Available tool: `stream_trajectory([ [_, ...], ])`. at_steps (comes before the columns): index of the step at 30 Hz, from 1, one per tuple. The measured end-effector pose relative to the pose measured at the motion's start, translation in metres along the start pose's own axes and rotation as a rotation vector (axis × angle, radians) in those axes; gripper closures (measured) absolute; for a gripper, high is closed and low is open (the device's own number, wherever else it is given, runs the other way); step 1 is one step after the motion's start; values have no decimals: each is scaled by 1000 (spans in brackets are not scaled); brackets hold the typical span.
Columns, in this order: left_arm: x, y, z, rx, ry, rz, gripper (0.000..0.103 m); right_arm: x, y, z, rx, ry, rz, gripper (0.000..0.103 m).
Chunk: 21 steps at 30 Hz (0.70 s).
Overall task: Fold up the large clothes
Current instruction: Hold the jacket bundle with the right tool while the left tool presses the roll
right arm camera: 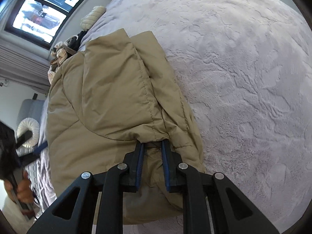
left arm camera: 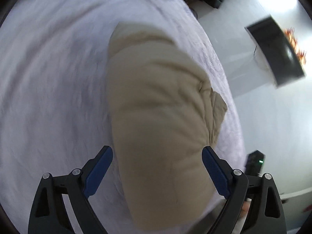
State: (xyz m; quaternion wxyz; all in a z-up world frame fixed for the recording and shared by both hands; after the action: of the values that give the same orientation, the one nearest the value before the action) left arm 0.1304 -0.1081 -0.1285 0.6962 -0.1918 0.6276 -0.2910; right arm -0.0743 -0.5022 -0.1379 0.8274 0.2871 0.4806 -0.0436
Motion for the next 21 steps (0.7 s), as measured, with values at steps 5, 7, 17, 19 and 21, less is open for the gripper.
stream_trajectory([
  [5,31,50,-2,-218,103,-180,10,5,2,8,9,17,13,85],
  [7,41,53,3,-223,105,-219,10,6,3,10,3,23,10,85],
  [17,90,35,15,-79,146,-165,0,8,6,19,-14,50,2,84],
  [19,96,33,16,-67,150,-144,0,10,6,19,-11,54,2,84],
  [21,98,31,17,-61,147,-126,0,10,7,22,-6,70,0,82],
])
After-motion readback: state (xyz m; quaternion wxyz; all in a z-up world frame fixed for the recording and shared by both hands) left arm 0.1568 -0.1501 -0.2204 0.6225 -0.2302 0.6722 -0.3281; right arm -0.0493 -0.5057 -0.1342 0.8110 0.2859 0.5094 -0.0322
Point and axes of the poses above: each gripper's, at about its wrist camera, not at the fingertips, and x roughly the way its jaws point, y to its left, z to its top, the point moved 2 cm from there along x, roughly the way its jaws point, and after that the axes turned 5 degrees about -x, right-handed, at the moved point
